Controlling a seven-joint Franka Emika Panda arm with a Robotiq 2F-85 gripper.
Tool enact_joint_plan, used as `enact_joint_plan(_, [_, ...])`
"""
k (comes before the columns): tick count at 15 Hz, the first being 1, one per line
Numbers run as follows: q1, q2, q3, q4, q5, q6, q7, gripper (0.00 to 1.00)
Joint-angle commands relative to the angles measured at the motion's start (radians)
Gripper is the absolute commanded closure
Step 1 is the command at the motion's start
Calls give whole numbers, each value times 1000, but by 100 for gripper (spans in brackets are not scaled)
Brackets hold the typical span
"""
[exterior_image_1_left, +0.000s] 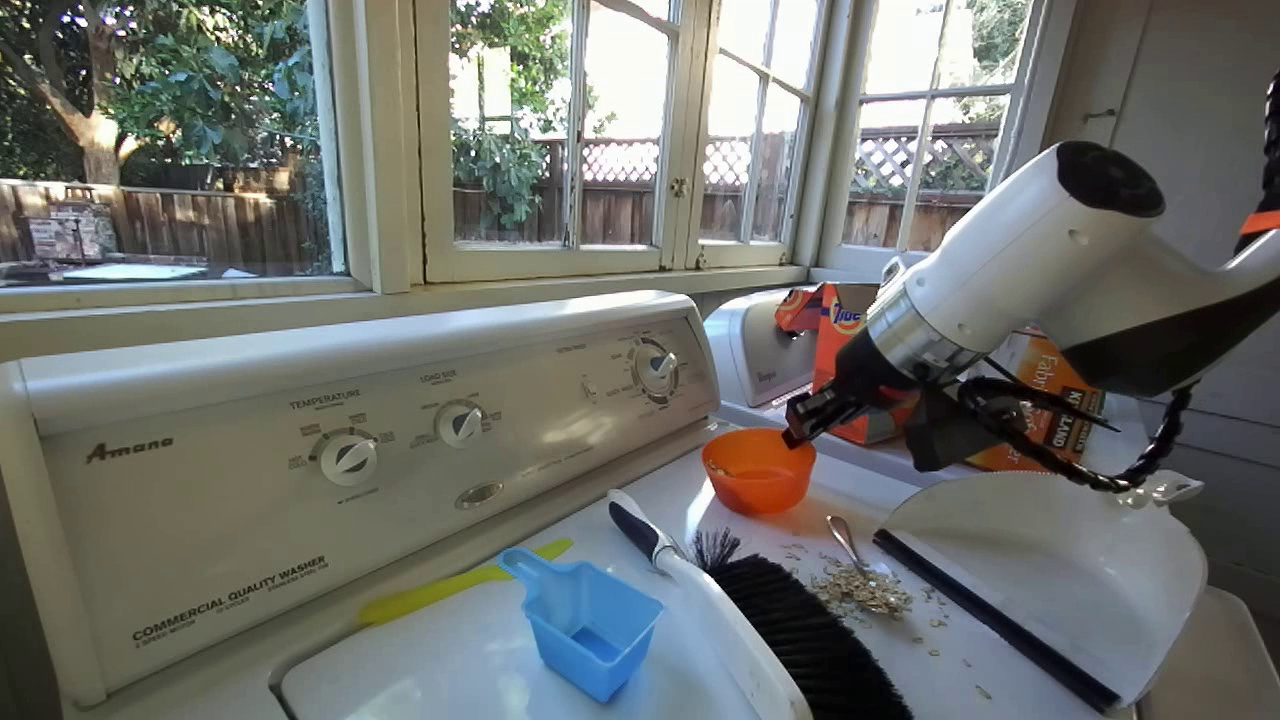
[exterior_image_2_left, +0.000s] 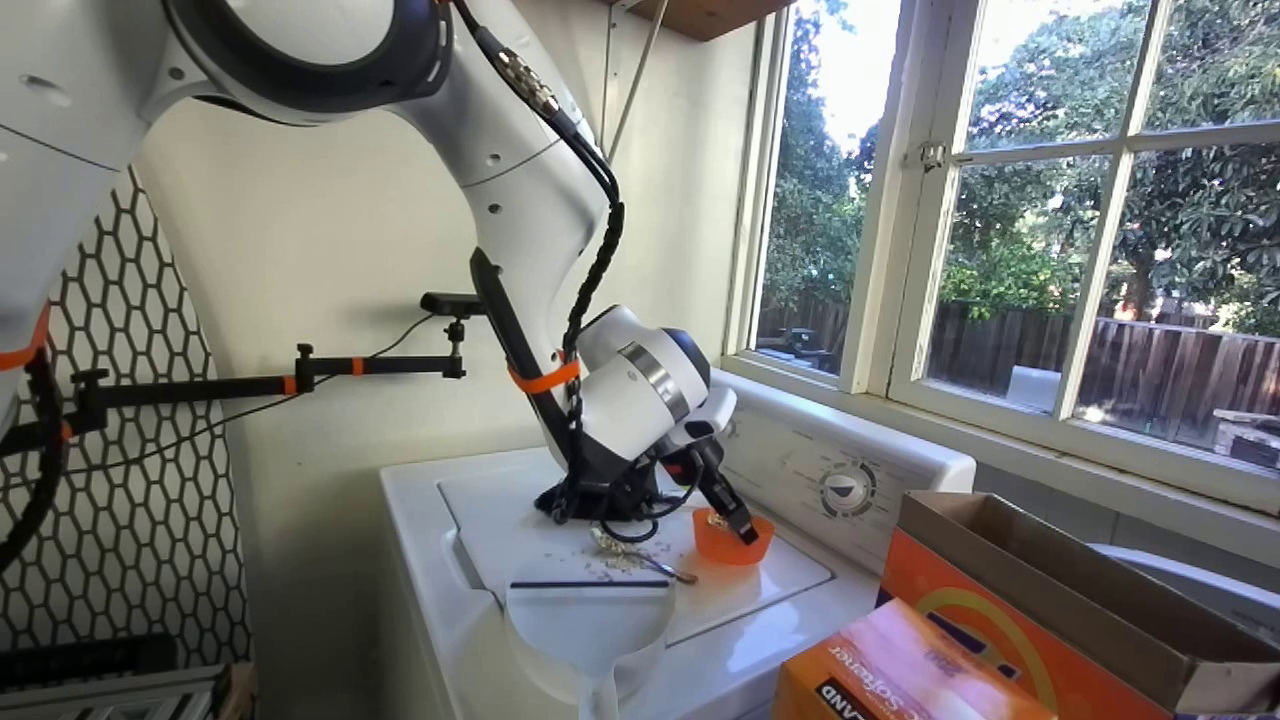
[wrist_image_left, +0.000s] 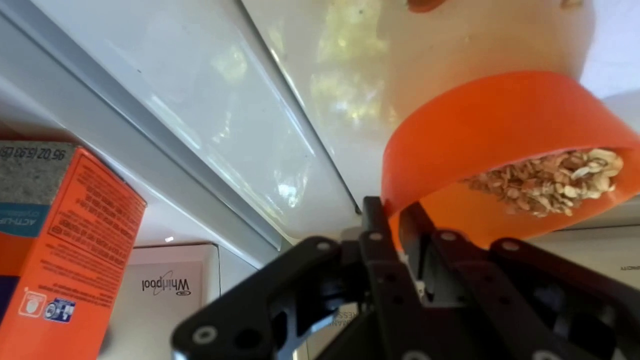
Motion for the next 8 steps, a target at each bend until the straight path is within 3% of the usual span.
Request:
enact_joint_plan(1, [-2,17,-3,13,-21,24,14,53])
enact_joint_plan(8, [9,-16,2,-8,-24,2,-11,0])
